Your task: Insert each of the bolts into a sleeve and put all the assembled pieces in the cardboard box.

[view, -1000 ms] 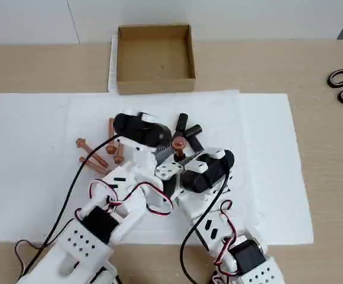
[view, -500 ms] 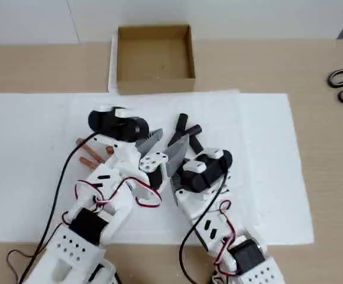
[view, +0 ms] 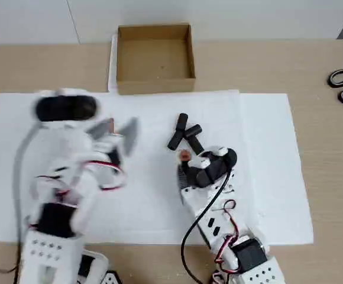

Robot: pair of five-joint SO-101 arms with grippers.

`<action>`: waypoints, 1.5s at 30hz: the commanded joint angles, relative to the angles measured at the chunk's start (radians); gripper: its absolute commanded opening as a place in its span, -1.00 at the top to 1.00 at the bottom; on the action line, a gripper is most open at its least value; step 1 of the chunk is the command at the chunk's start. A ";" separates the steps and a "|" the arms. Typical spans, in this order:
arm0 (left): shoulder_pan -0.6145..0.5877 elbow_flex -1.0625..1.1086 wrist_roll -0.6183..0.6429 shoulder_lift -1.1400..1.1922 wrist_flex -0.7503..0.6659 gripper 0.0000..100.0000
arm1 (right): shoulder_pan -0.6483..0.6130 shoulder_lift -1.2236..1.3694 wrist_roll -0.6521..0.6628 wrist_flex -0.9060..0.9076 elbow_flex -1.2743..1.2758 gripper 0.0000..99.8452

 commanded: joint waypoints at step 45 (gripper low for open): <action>-0.273 -0.259 -0.193 -0.020 0.499 0.60 | 0.193 2.494 0.135 -0.539 -2.196 0.93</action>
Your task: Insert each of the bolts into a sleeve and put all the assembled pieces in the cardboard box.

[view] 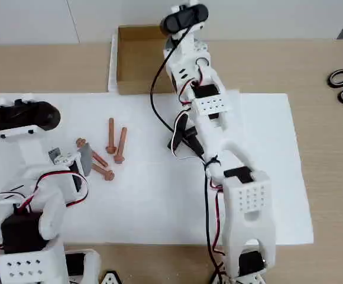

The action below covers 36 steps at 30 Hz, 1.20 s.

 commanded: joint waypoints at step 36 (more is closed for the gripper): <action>-0.005 -0.041 -0.012 -0.012 0.006 0.60 | 0.024 -0.418 0.011 0.516 -0.183 0.55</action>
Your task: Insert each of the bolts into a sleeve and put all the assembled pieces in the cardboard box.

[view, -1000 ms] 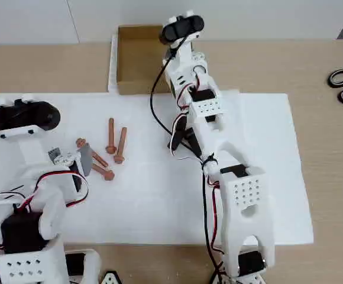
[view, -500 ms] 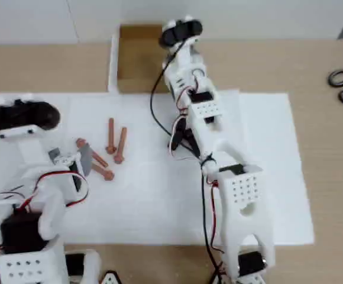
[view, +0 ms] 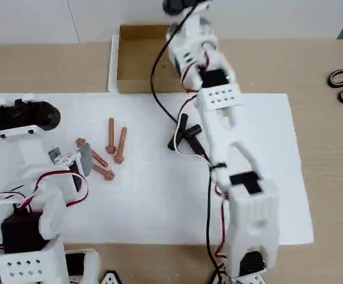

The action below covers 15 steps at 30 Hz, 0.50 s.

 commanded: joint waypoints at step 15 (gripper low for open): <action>0.002 -0.039 -0.011 -0.012 0.006 0.60 | 0.013 -0.613 0.011 0.990 -0.049 0.55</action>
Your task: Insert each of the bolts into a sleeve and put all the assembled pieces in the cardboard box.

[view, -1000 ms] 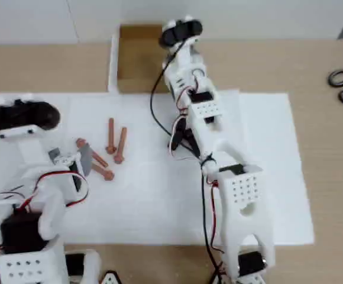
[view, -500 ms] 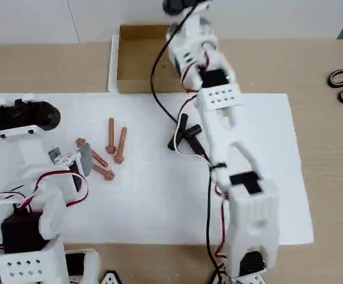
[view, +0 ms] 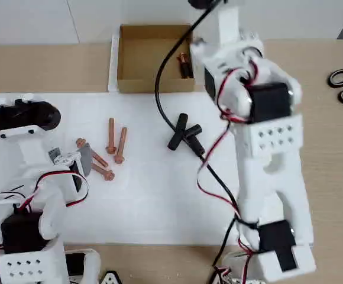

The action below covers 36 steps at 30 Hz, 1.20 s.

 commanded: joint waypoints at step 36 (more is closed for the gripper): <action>-0.003 -0.033 -0.009 -0.012 0.006 0.60 | -0.067 0.378 0.041 -0.047 0.500 0.54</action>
